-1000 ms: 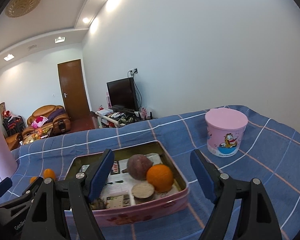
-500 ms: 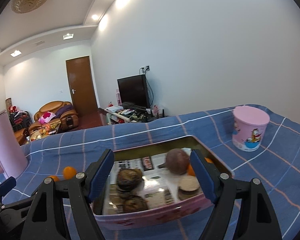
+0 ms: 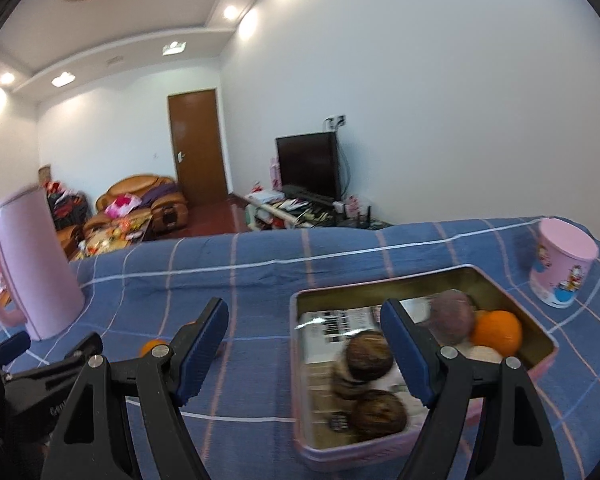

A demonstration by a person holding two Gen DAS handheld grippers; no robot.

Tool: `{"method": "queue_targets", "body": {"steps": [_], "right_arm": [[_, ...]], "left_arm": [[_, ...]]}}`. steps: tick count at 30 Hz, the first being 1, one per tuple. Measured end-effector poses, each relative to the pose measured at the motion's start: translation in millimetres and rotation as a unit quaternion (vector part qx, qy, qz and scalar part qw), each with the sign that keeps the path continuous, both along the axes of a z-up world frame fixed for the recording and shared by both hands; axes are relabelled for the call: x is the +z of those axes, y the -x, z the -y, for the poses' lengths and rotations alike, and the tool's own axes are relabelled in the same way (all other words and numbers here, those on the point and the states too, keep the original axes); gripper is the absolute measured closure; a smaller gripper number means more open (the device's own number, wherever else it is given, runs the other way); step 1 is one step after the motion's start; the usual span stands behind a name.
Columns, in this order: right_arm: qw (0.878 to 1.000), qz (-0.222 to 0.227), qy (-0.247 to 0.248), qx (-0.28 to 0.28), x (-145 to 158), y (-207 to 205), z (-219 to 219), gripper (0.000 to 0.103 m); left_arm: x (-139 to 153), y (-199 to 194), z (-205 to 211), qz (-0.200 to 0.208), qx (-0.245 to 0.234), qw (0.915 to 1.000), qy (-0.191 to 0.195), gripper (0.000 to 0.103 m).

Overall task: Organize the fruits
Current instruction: 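Move both open grippers back from the tin toward the two small oranges, then grasp a small orange with the right gripper while the left grasps the other orange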

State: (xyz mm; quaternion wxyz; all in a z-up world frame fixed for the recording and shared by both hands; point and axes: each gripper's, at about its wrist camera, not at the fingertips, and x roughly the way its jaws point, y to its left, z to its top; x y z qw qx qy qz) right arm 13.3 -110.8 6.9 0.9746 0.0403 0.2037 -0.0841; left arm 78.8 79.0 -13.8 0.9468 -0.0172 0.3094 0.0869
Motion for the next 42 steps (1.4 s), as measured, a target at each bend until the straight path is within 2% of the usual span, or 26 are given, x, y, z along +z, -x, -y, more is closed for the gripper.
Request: {"method": "queue_targets", "body": {"steps": [5,7,9,12,16,24,26,28,30,33,36,38,40,42], "right_arm": [[0.999,-0.039,0.01,0.036,-7,-28,-23,0.027],[0.996,-0.062,0.014,0.055,-13,-44,-32,0.042],[0.993,-0.091,0.015,0.07,-19,-59,-40,0.052],[0.987,-0.131,0.005,0.093,-28,-81,-46,0.059],[0.981,-0.165,-0.007,0.107,-38,-101,-47,0.06],[0.971,-0.195,-0.017,0.137,-46,-118,-58,0.06],[0.968,-0.21,-0.026,0.138,-51,-122,-58,0.06],[0.965,-0.216,-0.058,0.137,-54,-125,-48,0.06],[0.962,-0.217,-0.089,0.14,-56,-126,-39,0.061],[0.963,-0.218,-0.083,0.138,-57,-125,-40,0.067],[0.964,-0.213,-0.084,0.134,-56,-118,-41,0.067],[0.968,-0.193,-0.099,0.128,-51,-110,-34,0.067],[0.975,-0.153,-0.107,0.119,-41,-92,-26,0.067],[0.983,-0.115,-0.095,0.105,-30,-72,-21,0.067]], "left_arm": [[-6,-9,-22,-0.021,0.028,0.9988,0.034,0.0],[-8,-11,-27,-0.027,0.038,0.9984,0.034,0.0],[-9,-12,-29,-0.031,0.043,0.9979,0.036,0.0],[-9,-12,-29,-0.034,0.041,0.9979,0.035,0.0],[-9,-13,-27,-0.036,0.036,0.9983,0.028,0.0],[-10,-17,-24,-0.043,0.03,0.9984,0.021,0.0],[-10,-17,-24,-0.045,0.032,0.9982,0.023,0.0],[-11,-18,-26,-0.046,0.032,0.9981,0.025,0.0],[-11,-18,-27,-0.046,0.031,0.9981,0.026,0.0],[-10,-17,-27,-0.042,0.031,0.9984,0.024,0.0],[-10,-16,-29,-0.039,0.03,0.9984,0.03,0.0],[-10,-15,-30,-0.035,0.025,0.9985,0.035,0.0],[-8,-14,-28,-0.026,0.012,0.9989,0.037,0.0],[-5,-12,-22,-0.015,-0.004,0.9993,0.034,0.0]]}}
